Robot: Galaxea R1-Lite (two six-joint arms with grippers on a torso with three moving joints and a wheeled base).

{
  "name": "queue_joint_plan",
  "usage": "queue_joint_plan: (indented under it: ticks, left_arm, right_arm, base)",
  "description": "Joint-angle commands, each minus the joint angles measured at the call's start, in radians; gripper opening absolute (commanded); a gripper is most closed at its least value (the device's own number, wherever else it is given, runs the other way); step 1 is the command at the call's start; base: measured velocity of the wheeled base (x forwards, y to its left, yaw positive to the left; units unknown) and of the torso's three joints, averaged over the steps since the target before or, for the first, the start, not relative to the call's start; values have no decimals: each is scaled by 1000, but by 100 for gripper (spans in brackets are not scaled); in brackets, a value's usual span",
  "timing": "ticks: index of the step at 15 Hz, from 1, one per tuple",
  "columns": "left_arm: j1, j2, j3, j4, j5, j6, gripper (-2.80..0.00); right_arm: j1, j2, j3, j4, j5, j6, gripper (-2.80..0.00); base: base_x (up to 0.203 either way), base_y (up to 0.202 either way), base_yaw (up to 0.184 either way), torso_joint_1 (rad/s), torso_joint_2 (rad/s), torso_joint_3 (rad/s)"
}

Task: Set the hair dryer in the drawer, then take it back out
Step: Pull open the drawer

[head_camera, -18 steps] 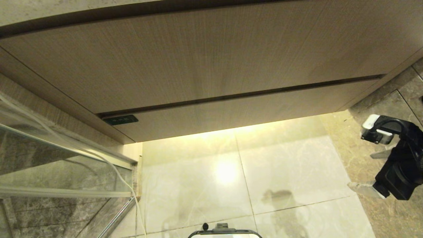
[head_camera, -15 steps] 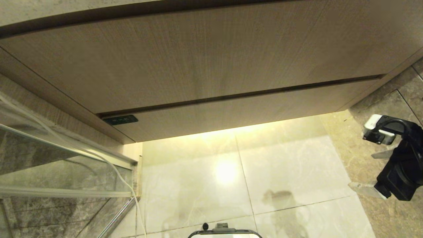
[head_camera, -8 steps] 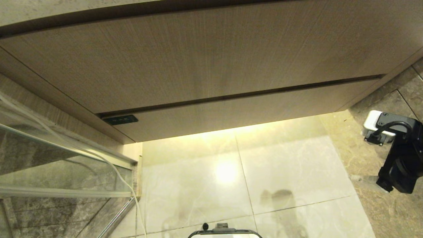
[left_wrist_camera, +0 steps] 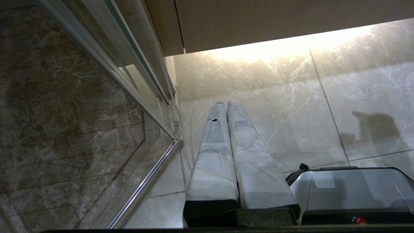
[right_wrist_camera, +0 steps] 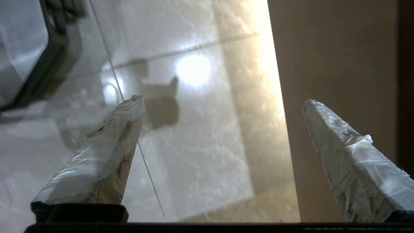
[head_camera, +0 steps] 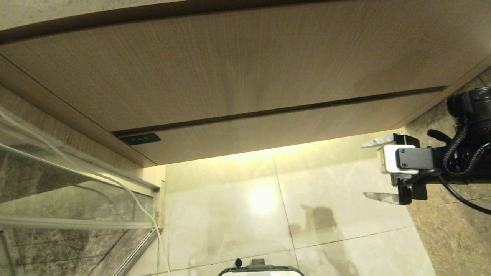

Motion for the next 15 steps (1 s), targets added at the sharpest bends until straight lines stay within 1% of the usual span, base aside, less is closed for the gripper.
queue_joint_plan:
  ticks: [1, 5, 10, 13, 15]
  left_arm:
    - [1, 1, 0, 0, 0, 0, -280]
    - [-1, 1, 0, 0, 0, 0, -280]
    - [-1, 0, 0, 0, 0, 0, -280]
    - [1, 1, 0, 0, 0, 0, -280]
    - [1, 1, 0, 0, 0, 0, -280]
  right_arm:
    - [18, 115, -27, -70, 28, 32, 0]
    - [21, 287, -99, -397, 34, 122, 0]
    - [20, 479, -258, -535, 40, 168, 0]
    - [20, 537, -310, -573, 52, 173, 0]
    - [20, 567, -335, -624, 82, 173, 0]
  base:
    - [0, 0, 0, 0, 0, 0]
    - [0, 0, 0, 0, 0, 0]
    - [0, 0, 0, 0, 0, 0]
    - [0, 0, 0, 0, 0, 0]
    - [0, 0, 0, 0, 0, 0]
